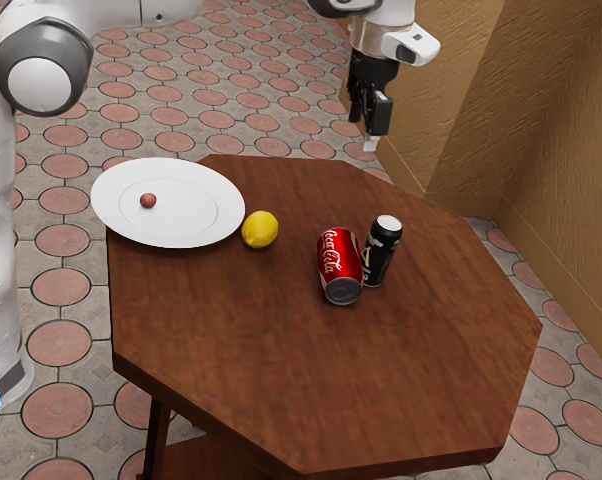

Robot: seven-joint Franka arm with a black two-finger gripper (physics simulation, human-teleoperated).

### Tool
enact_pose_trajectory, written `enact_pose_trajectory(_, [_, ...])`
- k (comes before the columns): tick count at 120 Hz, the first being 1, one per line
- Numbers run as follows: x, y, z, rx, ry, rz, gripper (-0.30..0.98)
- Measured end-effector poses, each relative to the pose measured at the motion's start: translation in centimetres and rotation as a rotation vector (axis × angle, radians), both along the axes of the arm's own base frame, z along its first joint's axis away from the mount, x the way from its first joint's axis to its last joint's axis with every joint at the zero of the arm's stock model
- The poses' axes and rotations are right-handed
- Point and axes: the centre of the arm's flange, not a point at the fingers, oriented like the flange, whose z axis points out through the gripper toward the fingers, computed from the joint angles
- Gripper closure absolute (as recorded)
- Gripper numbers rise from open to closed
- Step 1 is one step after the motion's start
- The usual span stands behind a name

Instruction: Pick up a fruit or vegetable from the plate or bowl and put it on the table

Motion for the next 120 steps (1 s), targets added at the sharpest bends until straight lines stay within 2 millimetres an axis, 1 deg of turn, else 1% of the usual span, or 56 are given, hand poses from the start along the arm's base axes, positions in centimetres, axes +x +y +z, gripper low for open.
enact_pose_trajectory(17, [0.0,-0.1,0.0,0.001,-0.001,-0.005,0.0])
enact_pose_trajectory(25, [0.0,-0.5,0.3,0.001,-0.007,-0.014,0.0])
enact_pose_trajectory(36, [0.9,-1.7,-1.1,-0.003,0.016,-0.037,0.0])
enact_pose_trajectory(42, [1.3,-2.0,-1.9,-0.004,0.028,-0.044,0.0])
enact_pose_trajectory(54, [1.8,-2.0,-2.8,-0.006,0.043,-0.045,0.0])
enact_pose_trajectory(68, [1.9,-2.5,-3.0,-0.006,0.047,-0.055,0.0])
enact_pose_trajectory(81, [1.9,-2.3,-3.2,-0.005,0.053,-0.052,0.0])
enact_pose_trajectory(93, [2.1,-1.8,-4.7,-0.005,0.082,-0.043,0.0])
enact_pose_trajectory(101, [1.8,-1.5,-5.5,-0.003,0.102,-0.039,0.0])
enact_pose_trajectory(106, [1.6,-1.3,-5.6,-0.002,0.103,-0.035,0.0])
enact_pose_trajectory(111, [1.0,-1.3,-5.5,0.0,0.105,-0.032,0.0])
enact_pose_trajectory(115, [-0.1,-1.3,-6.0,0.003,0.12,-0.028,0.0])
enact_pose_trajectory(120, [-2.5,-1.2,-7.5,0.008,0.142,-0.021,0.0])
